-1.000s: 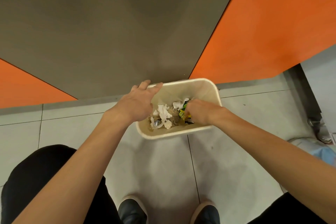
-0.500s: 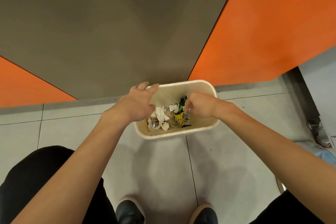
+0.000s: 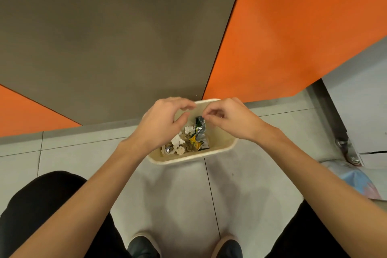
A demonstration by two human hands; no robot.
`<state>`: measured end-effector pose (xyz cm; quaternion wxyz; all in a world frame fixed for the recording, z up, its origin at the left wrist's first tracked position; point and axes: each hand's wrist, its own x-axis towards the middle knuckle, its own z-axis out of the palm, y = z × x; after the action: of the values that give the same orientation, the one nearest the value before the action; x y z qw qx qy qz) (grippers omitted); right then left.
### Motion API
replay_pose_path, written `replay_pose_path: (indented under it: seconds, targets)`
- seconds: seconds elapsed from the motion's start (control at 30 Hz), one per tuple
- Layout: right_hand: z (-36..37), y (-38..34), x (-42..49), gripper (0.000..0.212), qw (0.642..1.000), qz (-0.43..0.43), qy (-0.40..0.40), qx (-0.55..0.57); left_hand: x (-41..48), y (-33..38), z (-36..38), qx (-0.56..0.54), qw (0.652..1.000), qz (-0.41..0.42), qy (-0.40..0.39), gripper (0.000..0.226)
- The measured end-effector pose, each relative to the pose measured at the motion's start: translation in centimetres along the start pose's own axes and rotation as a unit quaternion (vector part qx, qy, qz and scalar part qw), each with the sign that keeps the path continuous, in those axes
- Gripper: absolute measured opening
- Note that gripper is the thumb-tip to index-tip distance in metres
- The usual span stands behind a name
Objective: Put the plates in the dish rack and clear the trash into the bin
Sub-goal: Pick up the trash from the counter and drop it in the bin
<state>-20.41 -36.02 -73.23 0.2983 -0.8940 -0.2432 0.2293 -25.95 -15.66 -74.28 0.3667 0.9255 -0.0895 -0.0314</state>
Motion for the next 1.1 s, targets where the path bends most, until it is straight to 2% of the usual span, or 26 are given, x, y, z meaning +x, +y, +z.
replay_pose_path:
  seconds: [0.2,0.4,0.5,0.73,0.93,1.1]
  targets:
    - [-5.3,-3.0,-1.9,0.013,0.993,-0.058,0.107,0.004,1.2,5.7,-3.9,-0.142,0.987,-0.006,0.078,0.026]
    - [-11.3,-6.6,-3.6,0.013,0.978,-0.117,0.171,-0.018,2.8,11.6,-8.3,-0.161,0.978,0.052,0.123,0.018]
    - [-14.9,-9.1,-5.0,0.013,0.970,-0.129,0.207,-0.005,3.3,15.3,-11.3,-0.164,0.975,0.054,0.141,0.021]
    - [-23.3,-18.6,-11.0,0.019,0.954,-0.067,0.272,0.109,3.1,27.9,-21.7,-0.177,0.977,-0.003,0.117,0.021]
    - [-31.7,-28.3,-17.7,0.025,0.953,0.004,0.251,0.168,1.0,40.2,-30.5,-0.218,0.970,-0.054,0.096,0.027]
    - [-38.3,-34.7,-22.5,0.030,0.945,0.042,0.252,0.206,-0.6,47.8,-35.7,-0.254,0.954,-0.112,0.113,0.027]
